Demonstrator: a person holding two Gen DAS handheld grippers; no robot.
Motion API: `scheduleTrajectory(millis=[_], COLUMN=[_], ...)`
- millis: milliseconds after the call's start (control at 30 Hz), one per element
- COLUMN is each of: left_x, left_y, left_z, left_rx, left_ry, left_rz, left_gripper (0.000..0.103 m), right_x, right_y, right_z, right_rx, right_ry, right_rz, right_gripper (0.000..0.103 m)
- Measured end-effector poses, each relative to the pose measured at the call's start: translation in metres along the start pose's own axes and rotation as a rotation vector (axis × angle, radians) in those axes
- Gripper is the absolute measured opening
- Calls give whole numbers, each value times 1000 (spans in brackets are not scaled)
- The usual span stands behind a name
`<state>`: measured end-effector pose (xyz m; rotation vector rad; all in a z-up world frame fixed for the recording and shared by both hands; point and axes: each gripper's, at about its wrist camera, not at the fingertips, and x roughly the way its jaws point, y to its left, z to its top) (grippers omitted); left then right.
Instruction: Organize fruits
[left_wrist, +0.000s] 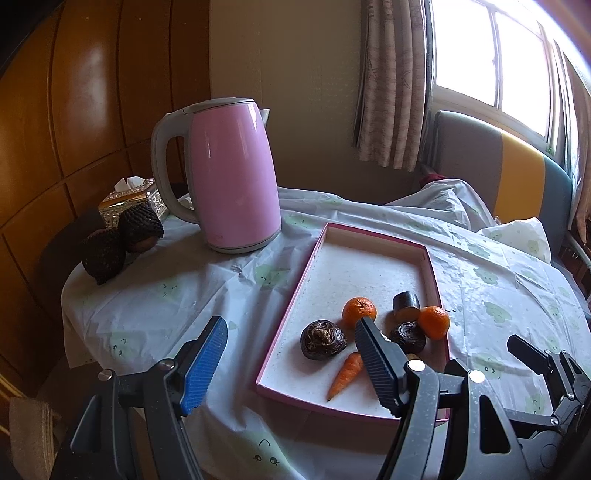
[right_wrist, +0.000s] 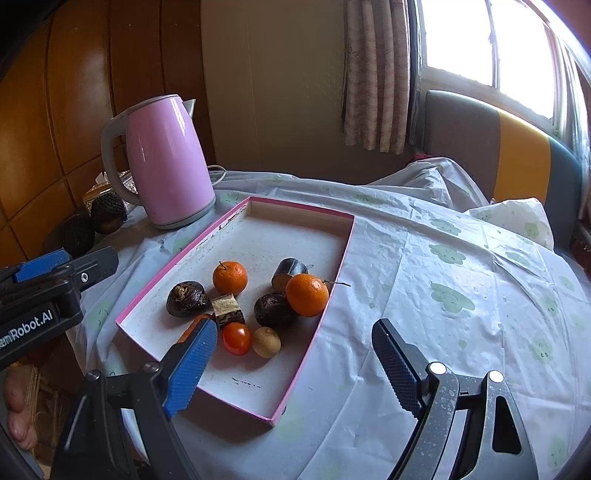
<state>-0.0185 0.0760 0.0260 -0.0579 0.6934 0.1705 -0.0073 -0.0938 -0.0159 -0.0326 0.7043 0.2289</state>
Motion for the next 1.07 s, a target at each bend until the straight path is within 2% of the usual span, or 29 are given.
scheduleTrajectory(millis=[733,767,833,900,1067], left_x=[-2,-3,-6,-7,0], left_y=[4,4,5,6,5], left_z=[0,0,0,1,1], left_rx=[-9,-13,-16,-21,-30], left_ry=[-4,-11,-39,-45,0], left_rz=[-14,-18,-16,-23,-44], left_gripper=[72,71,59,57,57], right_x=[-1,-1,-1,0,0], right_y=[5,5,4,2,-11], right_z=[-1,-1,-2,-3,-5], right_rx=[-21,-23,-23,-20,4], right_ry=[-6,-7,-8,-6,-3], right_rz=[-5,-6,-9,-10,-28], right_gripper=[86,86,86,86,86])
